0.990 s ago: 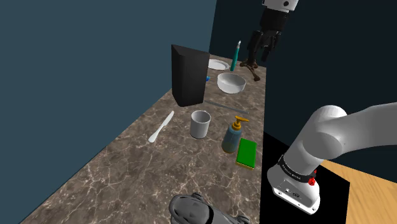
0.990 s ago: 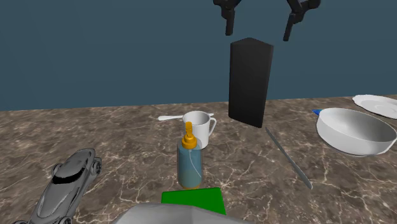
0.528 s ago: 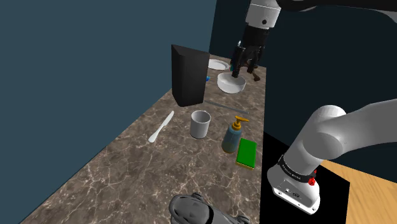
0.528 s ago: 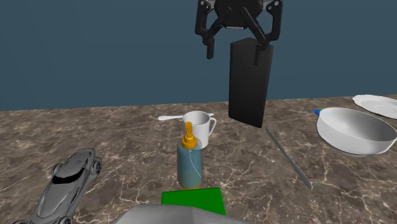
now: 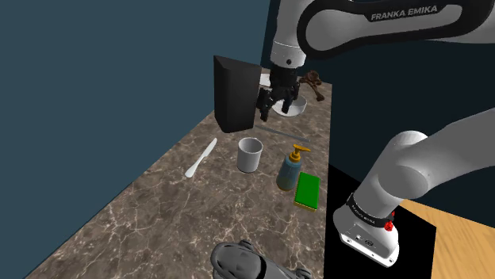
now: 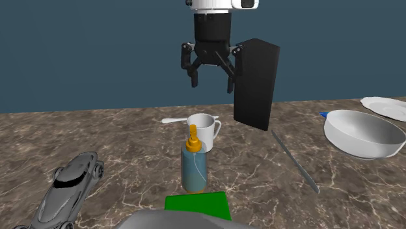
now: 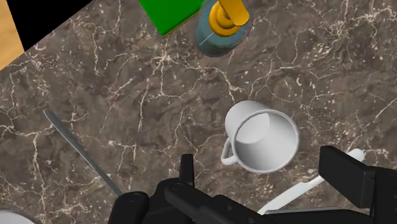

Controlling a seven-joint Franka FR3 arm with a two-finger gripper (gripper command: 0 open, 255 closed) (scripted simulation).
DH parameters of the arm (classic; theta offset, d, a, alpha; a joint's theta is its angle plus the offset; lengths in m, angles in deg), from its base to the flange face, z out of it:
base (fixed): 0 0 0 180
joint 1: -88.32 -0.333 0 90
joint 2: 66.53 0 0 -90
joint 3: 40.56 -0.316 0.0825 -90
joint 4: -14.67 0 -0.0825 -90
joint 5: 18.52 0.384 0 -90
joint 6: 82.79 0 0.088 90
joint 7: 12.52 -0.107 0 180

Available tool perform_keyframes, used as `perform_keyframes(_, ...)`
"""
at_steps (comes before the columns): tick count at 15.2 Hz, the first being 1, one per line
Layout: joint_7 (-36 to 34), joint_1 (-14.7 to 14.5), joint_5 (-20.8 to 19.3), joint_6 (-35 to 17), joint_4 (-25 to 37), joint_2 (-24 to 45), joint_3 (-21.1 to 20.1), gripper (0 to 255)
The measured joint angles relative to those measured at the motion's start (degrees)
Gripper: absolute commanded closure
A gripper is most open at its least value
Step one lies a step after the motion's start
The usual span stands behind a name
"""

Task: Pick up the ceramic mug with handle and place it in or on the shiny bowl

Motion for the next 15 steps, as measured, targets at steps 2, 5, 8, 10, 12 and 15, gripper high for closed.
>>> perform_keyframes(2, -2.1, -0.2, 0.1, -3.1, -0.6, 2.8, -2.0, 0)
perform_keyframes(5, -5.4, 0.1, -0.5, -8.0, -0.3, 8.5, -5.1, 0)
perform_keyframes(8, -9.4, 0.2, -1.8, -12.0, 0.8, 14.2, -8.1, 0)
perform_keyframes(10, -12.4, 0.6, -3.6, -14.4, 2.7, 19.0, -10.1, 0)
perform_keyframes(12, -13.9, 0.8, -4.7, -16.6, 2.7, 21.7, -10.9, 0)
perform_keyframes(15, -14.8, 0.9, -5.5, -19.1, 1.7, 23.4, -11.3, 0)
